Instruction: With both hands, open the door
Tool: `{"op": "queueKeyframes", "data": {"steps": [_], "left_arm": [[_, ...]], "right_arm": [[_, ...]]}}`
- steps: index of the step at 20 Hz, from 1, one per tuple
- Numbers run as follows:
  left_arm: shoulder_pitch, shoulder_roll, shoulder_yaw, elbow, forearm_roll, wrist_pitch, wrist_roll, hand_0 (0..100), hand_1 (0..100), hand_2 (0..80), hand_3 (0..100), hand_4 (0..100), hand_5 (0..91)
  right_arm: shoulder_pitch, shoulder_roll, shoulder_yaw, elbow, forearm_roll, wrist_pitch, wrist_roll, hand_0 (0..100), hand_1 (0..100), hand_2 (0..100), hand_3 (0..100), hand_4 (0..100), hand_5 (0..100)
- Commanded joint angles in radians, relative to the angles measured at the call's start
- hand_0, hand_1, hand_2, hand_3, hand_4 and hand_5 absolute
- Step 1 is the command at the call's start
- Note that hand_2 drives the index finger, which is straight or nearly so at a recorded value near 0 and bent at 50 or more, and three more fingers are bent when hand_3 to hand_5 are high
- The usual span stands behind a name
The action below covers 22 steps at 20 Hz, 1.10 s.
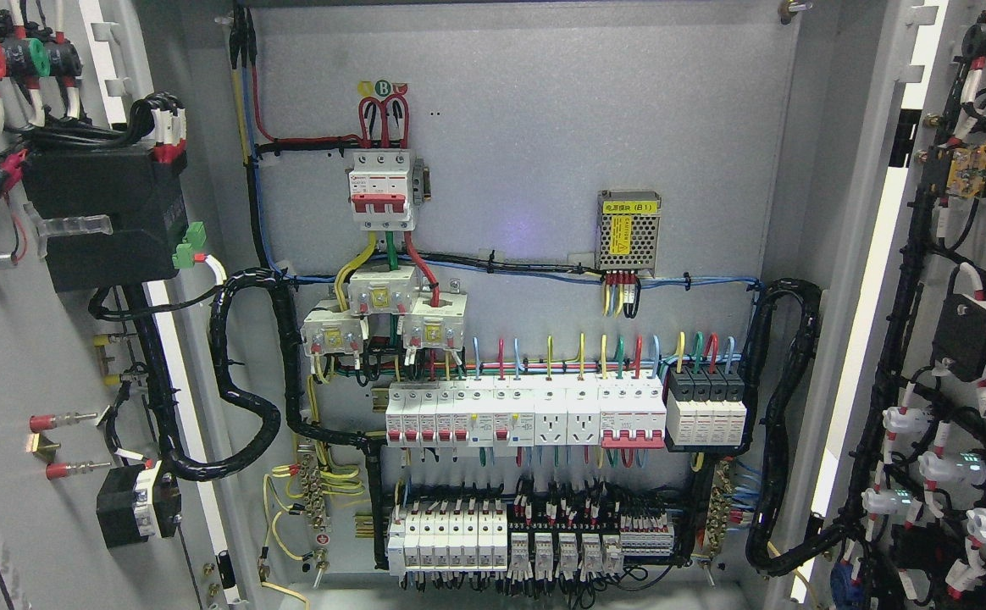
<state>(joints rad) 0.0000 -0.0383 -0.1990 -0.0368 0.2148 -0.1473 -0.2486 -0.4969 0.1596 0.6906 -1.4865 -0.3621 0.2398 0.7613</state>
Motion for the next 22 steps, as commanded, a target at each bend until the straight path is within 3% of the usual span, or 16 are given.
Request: {"op": "queueKeyframes", "data": {"steps": [1,10,17,22], "left_arm": [[-0.031,0.0,0.0,0.0,0.0,0.0,-0.001,0,0,0.0,0,4,0.0],[-0.031,0.0,0.0,0.0,0.0,0.0,0.0,0,0,0.0,0,4,0.0],[-0.031,0.0,0.001,0.0,0.0,0.0,0.0,0,0,0.0,0,4,0.0],[-0.031,0.0,0.001,0.0,0.0,0.0,0.0,0,0,0.0,0,4,0.0]], "right_arm": [[-0.003,0.0,0.035,0.002,0.005,0.001,0.0,0,0,0,0,0,0],[-0.009,-0.002,0.018,0.005,0.005,-0.002,-0.002,0,0,0,0,0,0],[-0.005,-0.023,-0.078,0.026,-0.004,-0.004,-0.02,0,0,0,0,0,0],[0.011,-0.052,-0.097,0.037,-0.006,-0.036,-0.031,0,0,0,0,0,0]]}}
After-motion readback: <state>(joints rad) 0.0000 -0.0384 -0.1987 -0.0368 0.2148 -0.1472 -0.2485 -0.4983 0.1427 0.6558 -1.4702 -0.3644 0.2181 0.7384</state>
